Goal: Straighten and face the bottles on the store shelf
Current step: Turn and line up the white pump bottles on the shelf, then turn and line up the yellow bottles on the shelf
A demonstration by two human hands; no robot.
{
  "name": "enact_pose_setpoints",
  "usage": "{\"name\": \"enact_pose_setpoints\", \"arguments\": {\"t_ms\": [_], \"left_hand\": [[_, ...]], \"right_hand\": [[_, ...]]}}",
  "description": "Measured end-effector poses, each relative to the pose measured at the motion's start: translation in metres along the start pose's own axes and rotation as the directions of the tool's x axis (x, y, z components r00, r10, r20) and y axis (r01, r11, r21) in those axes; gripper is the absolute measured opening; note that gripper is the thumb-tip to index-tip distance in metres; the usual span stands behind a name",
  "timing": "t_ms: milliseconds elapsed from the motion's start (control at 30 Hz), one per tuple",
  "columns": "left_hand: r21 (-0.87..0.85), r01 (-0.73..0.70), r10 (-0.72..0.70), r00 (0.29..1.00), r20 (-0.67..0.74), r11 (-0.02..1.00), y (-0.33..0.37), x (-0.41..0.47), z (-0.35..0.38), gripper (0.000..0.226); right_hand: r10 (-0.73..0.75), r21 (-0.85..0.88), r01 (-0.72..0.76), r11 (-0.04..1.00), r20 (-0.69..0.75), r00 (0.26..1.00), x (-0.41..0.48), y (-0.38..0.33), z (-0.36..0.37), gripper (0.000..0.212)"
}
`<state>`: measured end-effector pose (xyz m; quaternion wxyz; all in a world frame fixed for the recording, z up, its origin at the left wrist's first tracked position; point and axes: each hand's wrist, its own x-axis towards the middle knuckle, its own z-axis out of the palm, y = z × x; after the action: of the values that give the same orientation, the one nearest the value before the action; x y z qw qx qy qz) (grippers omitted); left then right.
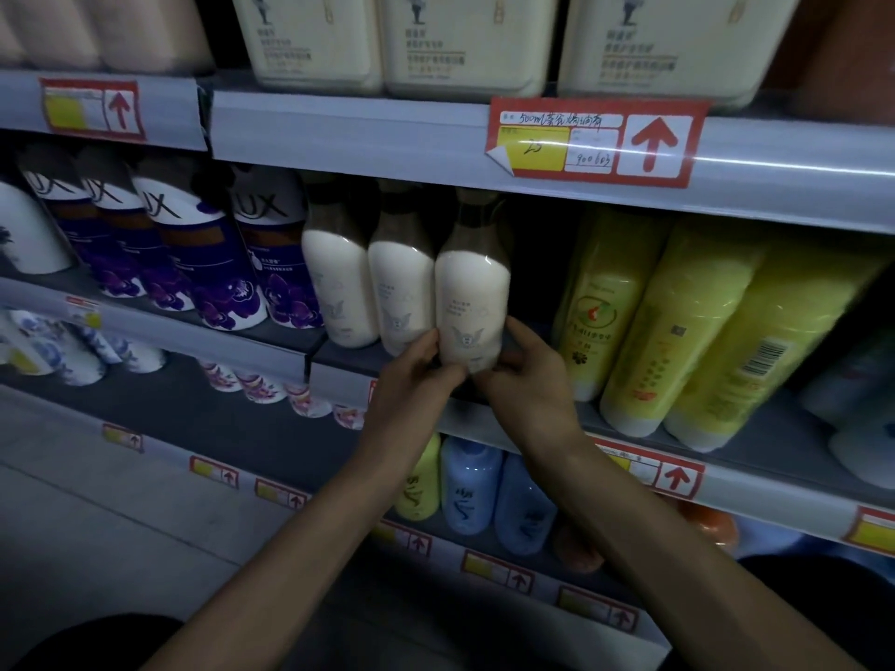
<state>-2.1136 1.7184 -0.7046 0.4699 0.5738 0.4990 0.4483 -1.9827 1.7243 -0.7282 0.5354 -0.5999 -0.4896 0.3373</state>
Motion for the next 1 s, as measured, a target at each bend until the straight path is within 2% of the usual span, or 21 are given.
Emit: {"name": "enact_pose_setpoints", "arguments": {"t_ms": [267, 400, 467, 600, 733, 800, 900, 1000], "left_hand": [[0.022, -0.039, 0.037, 0.997, 0.067, 0.999, 0.006, -0.007, 0.001, 0.04], [0.03, -0.038, 0.038, 0.999, -0.007, 0.999, 0.012, -0.021, -0.001, 0.04], [0.095, -0.066, 0.07, 0.996, -0.046, 0.993, 0.008, -0.031, -0.002, 0.038], [0.176, -0.174, 0.176, 0.984, 0.006, 0.969, 0.005, -0.05, 0.005, 0.039], [0.172, -0.222, 0.211, 0.974, 0.083, 0.96, 0.008, -0.054, 0.032, 0.035], [0.157, -0.242, 0.227, 0.968, 0.108, 0.958, 0.013, -0.052, 0.051, 0.033], [0.152, -0.279, 0.263, 0.958, 0.116, 0.948, 0.026, -0.048, 0.081, 0.033], [0.241, -0.343, 0.341, 0.939, 0.054, 0.908, 0.033, -0.042, 0.108, 0.047]], "right_hand": [[-0.046, -0.06, 0.049, 0.997, 0.037, 0.998, -0.002, 0.012, -0.005, 0.072], [-0.097, -0.18, 0.103, 0.978, 0.043, 0.994, -0.026, -0.013, -0.025, 0.063], [-0.136, -0.252, 0.143, 0.957, 0.048, 0.99, -0.039, -0.022, -0.043, 0.06], [-0.219, -0.321, 0.216, 0.922, 0.026, 0.975, -0.057, -0.033, -0.08, 0.046], [-0.265, -0.348, 0.217, 0.912, -0.096, 0.96, -0.067, -0.044, -0.118, 0.019], [-0.313, -0.404, 0.213, 0.89, -0.201, 0.928, -0.072, -0.046, -0.14, 0.014], [-0.387, -0.494, 0.184, 0.85, -0.347, 0.854, -0.076, -0.038, -0.171, 0.029], [-0.369, -0.532, 0.107, 0.84, -0.415, 0.832, -0.072, -0.026, -0.193, 0.039]]}}
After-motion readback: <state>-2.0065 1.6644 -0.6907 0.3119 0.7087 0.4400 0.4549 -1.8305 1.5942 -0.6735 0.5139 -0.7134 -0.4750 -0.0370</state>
